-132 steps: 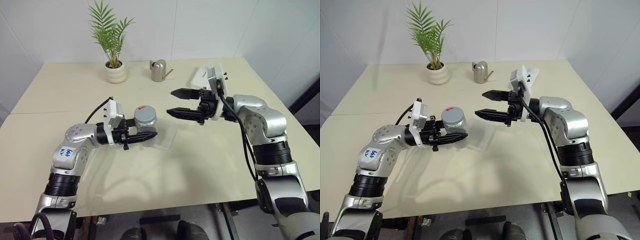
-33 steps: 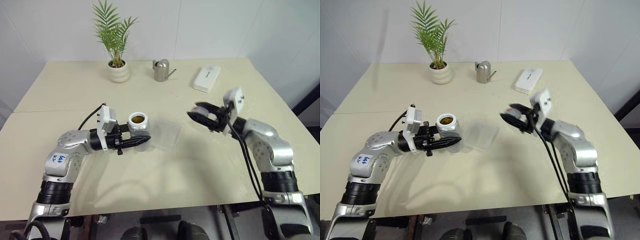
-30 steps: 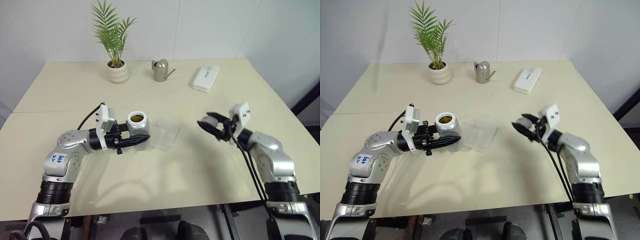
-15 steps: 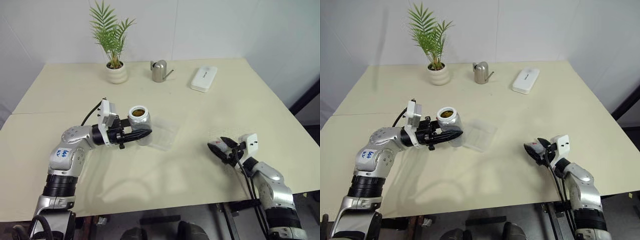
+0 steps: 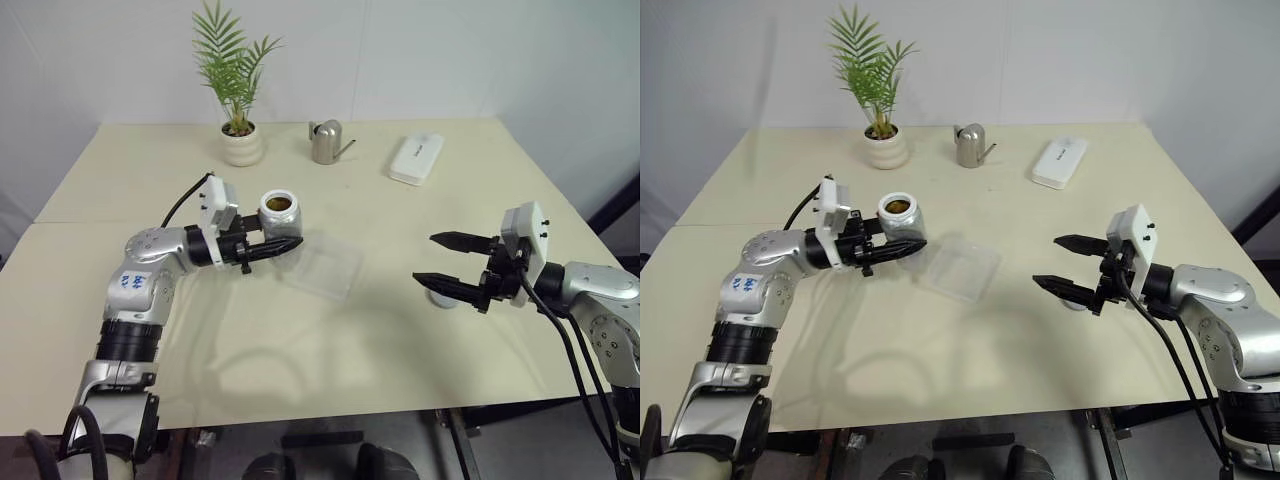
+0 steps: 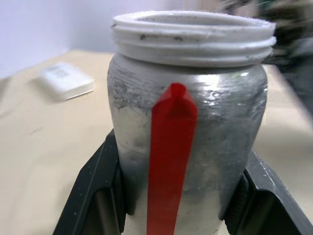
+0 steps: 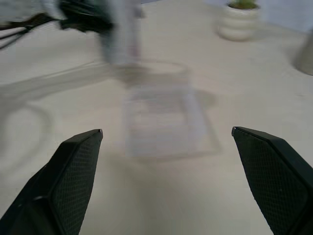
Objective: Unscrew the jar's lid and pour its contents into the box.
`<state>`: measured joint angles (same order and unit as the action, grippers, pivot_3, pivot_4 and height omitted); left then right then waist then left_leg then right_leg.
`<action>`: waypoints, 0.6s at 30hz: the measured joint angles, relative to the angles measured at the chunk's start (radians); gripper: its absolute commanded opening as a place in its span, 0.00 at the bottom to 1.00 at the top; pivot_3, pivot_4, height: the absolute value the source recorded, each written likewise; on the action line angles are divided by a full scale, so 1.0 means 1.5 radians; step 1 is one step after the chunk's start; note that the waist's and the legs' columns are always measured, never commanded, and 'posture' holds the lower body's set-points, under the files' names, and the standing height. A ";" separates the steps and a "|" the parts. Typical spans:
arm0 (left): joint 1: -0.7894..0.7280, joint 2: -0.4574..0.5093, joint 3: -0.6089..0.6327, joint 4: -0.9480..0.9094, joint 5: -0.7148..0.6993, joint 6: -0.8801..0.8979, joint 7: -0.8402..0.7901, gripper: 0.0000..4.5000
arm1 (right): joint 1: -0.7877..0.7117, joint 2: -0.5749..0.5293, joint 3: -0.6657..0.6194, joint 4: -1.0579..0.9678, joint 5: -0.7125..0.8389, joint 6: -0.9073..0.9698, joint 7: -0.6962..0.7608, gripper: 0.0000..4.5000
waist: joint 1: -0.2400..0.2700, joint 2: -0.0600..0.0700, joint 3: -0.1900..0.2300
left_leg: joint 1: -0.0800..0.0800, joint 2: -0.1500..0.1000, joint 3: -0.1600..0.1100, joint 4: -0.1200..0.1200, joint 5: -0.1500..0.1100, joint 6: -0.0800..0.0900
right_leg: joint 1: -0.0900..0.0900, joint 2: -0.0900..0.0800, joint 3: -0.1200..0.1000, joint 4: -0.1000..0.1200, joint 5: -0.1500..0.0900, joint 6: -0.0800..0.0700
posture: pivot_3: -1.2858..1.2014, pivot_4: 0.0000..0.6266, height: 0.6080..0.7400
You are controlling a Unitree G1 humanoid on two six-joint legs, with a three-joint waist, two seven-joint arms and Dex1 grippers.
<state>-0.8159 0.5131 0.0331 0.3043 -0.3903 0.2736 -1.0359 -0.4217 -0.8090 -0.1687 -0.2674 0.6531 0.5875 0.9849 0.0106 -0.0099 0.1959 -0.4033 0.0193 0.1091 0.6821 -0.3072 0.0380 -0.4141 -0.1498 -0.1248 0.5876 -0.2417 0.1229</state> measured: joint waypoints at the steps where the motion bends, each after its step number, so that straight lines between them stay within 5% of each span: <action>1: -0.010 -0.003 -0.004 0.007 0.009 -0.002 0.010 0.44 | 0.001 0.000 0.000 -0.007 0.002 0.003 -0.003 0.99 | 0.004 0.000 0.000 | 0.000 0.000 0.000 0.000 0.000 0.000 | 0.000 0.000 0.000 0.000 0.000 0.000 | 0.52 0.24 1.00; 5: -0.047 -0.015 -0.045 0.028 0.097 -0.037 0.074 0.44 | 0.041 0.007 -0.008 -0.043 0.012 0.023 -0.037 0.99 | 0.013 0.000 0.000 | -0.001 -0.002 0.000 0.000 -0.001 0.001 | 0.000 0.000 -0.001 -0.001 0.000 0.000 | 0.52 0.24 1.00; 10: -0.075 -0.028 -0.136 0.124 0.316 -0.275 0.261 0.44 | 0.085 0.023 -0.027 -0.088 0.033 0.046 -0.084 0.99 | 0.013 0.000 0.000 | -0.002 -0.003 0.001 0.000 -0.001 0.001 | 0.000 0.000 -0.001 -0.003 0.001 0.001 | 0.52 0.24 1.00; 13: -0.119 -0.013 -0.208 0.194 0.496 -0.459 0.436 0.44 | 0.099 0.024 -0.038 -0.103 0.037 0.048 -0.105 0.99 | 0.012 0.000 0.000 | -0.001 -0.003 0.001 0.000 -0.001 0.001 | 0.000 -0.001 -0.001 -0.002 0.001 0.001 | 0.52 0.24 1.00; 18: -0.179 0.042 -0.346 0.227 0.829 -0.581 0.815 0.44 | 0.120 0.032 -0.049 -0.110 0.043 0.049 -0.130 0.99 | 0.012 0.000 0.000 | -0.001 -0.001 0.001 -0.001 -0.002 0.002 | 0.000 -0.001 0.000 -0.003 0.001 0.001 | 0.52 0.24 1.00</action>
<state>-1.0842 0.5761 -0.4862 0.6452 0.8538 -0.5984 0.1861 -0.2422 -0.7617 -0.2419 -0.4331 0.7170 0.6612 0.7899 0.0280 -0.0104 0.1959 -0.4052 0.0179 0.1110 0.6809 -0.3101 0.0409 -0.4148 -0.1513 -0.1256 0.5838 -0.2405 0.1249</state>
